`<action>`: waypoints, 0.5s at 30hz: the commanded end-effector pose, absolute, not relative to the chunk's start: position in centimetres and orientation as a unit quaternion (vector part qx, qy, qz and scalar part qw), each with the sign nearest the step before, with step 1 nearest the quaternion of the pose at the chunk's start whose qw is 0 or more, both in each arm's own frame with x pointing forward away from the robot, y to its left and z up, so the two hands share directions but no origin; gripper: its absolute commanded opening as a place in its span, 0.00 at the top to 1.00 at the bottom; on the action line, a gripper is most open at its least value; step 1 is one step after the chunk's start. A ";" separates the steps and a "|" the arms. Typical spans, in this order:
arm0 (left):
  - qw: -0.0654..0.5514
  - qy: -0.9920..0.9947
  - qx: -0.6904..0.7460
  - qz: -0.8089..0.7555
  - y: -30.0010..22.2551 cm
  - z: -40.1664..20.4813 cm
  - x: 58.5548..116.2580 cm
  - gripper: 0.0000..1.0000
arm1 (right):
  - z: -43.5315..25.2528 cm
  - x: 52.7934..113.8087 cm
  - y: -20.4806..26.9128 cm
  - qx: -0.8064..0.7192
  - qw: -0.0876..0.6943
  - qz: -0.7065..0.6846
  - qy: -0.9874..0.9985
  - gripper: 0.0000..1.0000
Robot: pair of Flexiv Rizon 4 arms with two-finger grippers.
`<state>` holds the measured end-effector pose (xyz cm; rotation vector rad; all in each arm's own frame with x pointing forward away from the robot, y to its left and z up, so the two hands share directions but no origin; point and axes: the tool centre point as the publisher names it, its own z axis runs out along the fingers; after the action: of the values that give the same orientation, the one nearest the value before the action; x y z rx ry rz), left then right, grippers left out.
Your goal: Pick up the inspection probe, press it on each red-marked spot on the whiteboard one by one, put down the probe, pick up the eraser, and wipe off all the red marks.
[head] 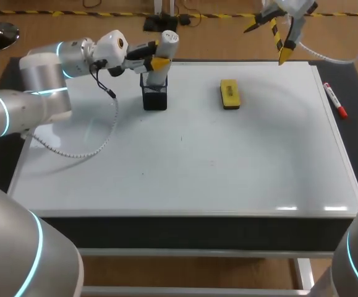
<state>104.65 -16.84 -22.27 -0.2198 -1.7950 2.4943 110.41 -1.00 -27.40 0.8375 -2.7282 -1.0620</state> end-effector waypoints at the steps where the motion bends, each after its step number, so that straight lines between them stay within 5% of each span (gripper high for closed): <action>1: 0.036 -0.581 -0.084 0.809 -17.1 -23.0 105.6 1.00 | -27.3 110.5 -1.1 0.276 0.050 -0.346 -0.895 0.00; 15: 0.042 -0.585 -0.075 0.806 -17.6 -24.8 106.0 1.00 | -27.3 110.5 -1.1 0.276 0.050 -0.346 -0.895 0.00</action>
<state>105.56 -17.49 -24.21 -0.2167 -1.8237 2.4521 110.41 -1.00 -27.40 0.8377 -2.7283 -1.0619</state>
